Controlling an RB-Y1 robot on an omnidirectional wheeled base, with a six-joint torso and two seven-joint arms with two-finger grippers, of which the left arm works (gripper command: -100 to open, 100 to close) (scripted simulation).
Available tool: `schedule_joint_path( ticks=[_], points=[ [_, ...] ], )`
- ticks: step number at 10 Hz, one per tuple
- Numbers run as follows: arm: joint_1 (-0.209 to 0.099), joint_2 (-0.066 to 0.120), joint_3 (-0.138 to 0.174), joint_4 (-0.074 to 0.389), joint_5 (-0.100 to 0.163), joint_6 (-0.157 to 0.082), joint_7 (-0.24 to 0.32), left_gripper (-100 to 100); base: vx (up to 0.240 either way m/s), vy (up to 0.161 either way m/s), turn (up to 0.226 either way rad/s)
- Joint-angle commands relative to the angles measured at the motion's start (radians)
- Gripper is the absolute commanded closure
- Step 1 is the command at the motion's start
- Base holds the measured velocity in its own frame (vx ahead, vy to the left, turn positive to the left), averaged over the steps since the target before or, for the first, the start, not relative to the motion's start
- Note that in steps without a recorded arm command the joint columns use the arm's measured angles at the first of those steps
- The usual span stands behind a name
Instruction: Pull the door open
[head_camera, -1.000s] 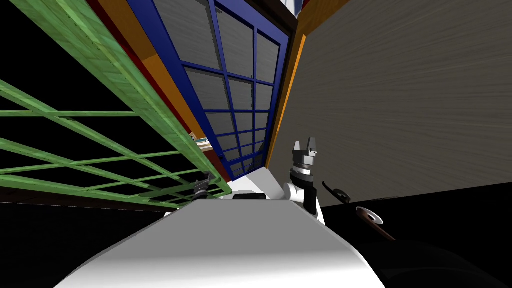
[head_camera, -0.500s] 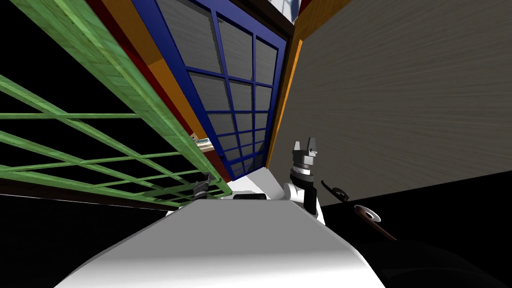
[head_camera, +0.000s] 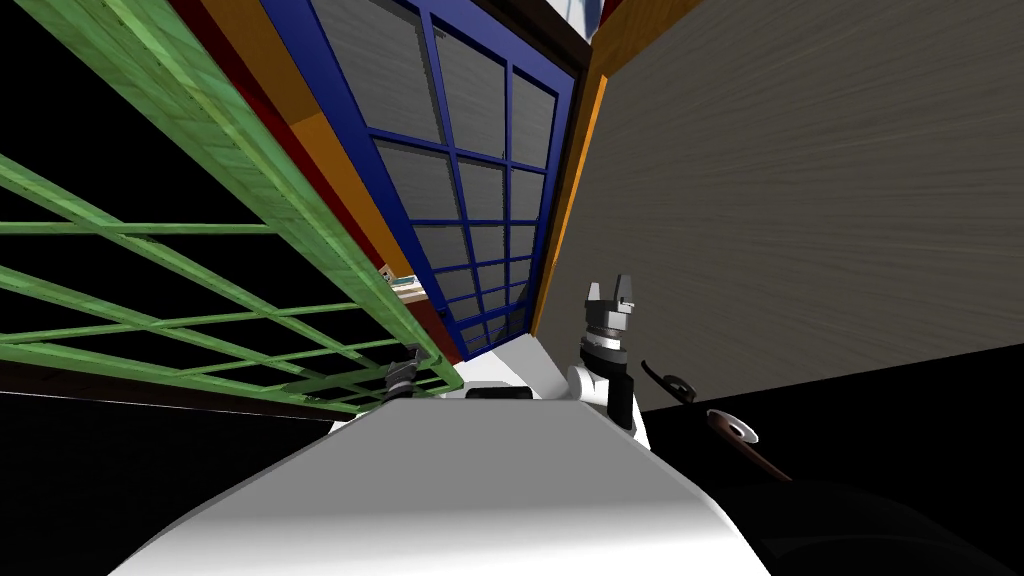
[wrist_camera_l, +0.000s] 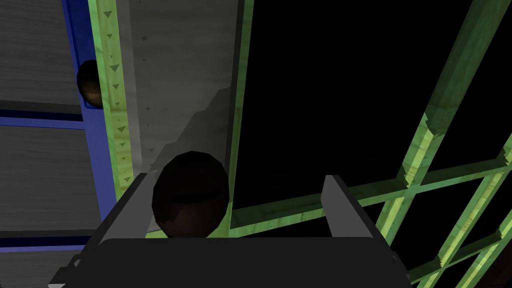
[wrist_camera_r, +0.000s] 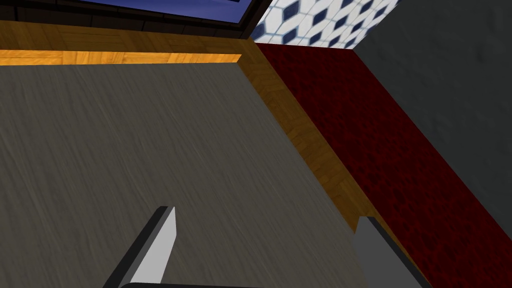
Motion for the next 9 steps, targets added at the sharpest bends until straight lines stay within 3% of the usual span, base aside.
schedule_joint_path(
  ticks=[1, 9],
  points=[
    [-0.003, 0.003, -0.006, 0.004, 0.004, -0.002, 0.038, 100, -0.009, -0.036, -0.065],
    [-0.021, 0.021, -0.044, 0.027, 0.03, -0.013, 0.251, 100, -0.026, 0.004, -0.023]
  ],
)
